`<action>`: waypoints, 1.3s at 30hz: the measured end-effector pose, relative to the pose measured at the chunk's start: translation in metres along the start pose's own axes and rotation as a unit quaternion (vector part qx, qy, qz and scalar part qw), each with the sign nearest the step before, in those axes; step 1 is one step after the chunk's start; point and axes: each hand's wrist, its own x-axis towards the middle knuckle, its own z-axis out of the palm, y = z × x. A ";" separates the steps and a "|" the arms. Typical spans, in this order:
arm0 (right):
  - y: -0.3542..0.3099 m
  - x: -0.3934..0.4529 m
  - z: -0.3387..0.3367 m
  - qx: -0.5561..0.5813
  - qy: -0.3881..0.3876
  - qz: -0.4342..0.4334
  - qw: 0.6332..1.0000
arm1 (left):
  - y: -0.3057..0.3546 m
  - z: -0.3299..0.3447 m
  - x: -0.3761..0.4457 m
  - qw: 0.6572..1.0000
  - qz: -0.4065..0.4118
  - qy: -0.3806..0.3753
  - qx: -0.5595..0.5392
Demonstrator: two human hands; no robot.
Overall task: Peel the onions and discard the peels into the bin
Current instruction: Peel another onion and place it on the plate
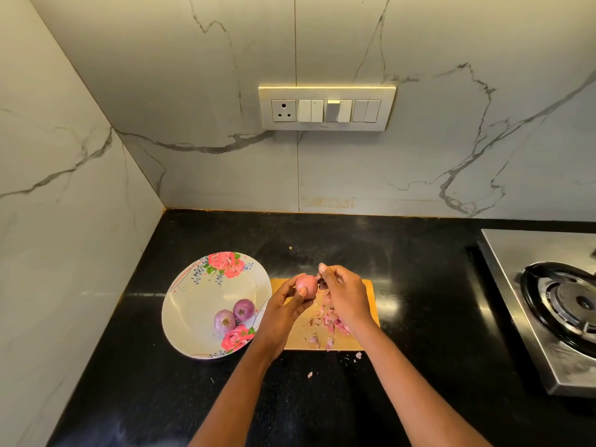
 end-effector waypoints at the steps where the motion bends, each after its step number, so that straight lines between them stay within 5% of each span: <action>1: 0.000 -0.002 -0.001 0.015 -0.017 -0.001 1.000 | 0.001 -0.001 0.000 1.000 -0.008 -0.001 -0.011; 7: 0.008 -0.009 -0.005 -0.029 -0.087 -0.050 0.995 | 0.007 -0.002 0.002 1.000 -0.005 -0.009 0.009; 21: 0.001 -0.019 -0.002 -0.051 0.034 -0.102 0.993 | 0.014 0.007 0.005 0.995 0.024 0.070 0.062; 28: -0.003 -0.024 0.010 0.074 0.056 0.039 0.995 | 0.013 0.013 0.000 0.988 0.065 0.094 0.107; 32: -0.006 -0.020 0.007 0.175 0.000 0.157 0.972 | 0.014 0.009 0.000 0.985 0.075 0.080 0.135; 39: -0.002 -0.018 -0.009 0.113 -0.069 0.061 0.989 | 0.015 0.003 -0.001 0.990 0.054 0.064 0.118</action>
